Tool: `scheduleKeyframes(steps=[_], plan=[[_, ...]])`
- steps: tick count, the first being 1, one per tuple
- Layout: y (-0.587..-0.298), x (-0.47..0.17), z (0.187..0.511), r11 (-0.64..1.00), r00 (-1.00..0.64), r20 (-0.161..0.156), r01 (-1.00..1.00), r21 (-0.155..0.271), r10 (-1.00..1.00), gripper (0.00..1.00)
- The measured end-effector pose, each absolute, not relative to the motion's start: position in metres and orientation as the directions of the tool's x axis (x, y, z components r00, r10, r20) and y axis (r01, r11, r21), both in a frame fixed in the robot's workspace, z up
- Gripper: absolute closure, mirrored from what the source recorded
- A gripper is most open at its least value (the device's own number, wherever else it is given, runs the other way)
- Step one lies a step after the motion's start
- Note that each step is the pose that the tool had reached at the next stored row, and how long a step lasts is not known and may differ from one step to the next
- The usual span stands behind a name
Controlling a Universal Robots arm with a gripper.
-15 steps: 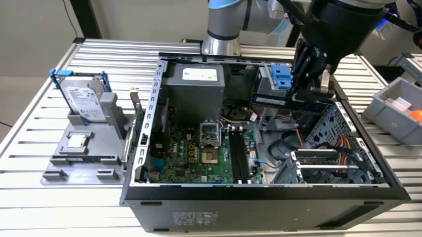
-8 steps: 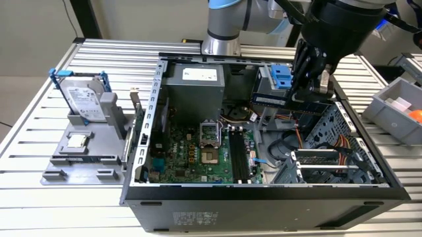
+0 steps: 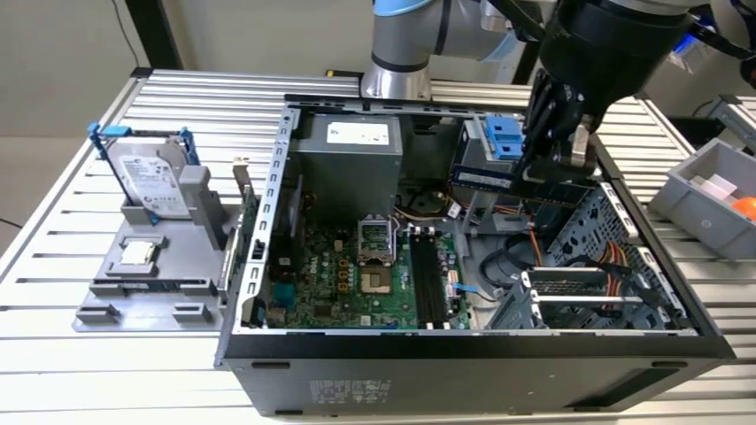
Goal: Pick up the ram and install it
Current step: 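Insert the ram into the slot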
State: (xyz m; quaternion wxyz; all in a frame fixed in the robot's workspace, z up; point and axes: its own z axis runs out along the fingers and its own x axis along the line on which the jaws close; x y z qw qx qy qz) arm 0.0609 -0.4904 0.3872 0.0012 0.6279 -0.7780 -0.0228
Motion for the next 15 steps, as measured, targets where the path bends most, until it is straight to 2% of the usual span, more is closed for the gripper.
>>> scheduleKeyframes(steps=[15], plan=[[-0.4905, 0.0609, 0.3872, 0.389, -0.39, -0.027, -0.921, 0.037, -0.92, 1.0]])
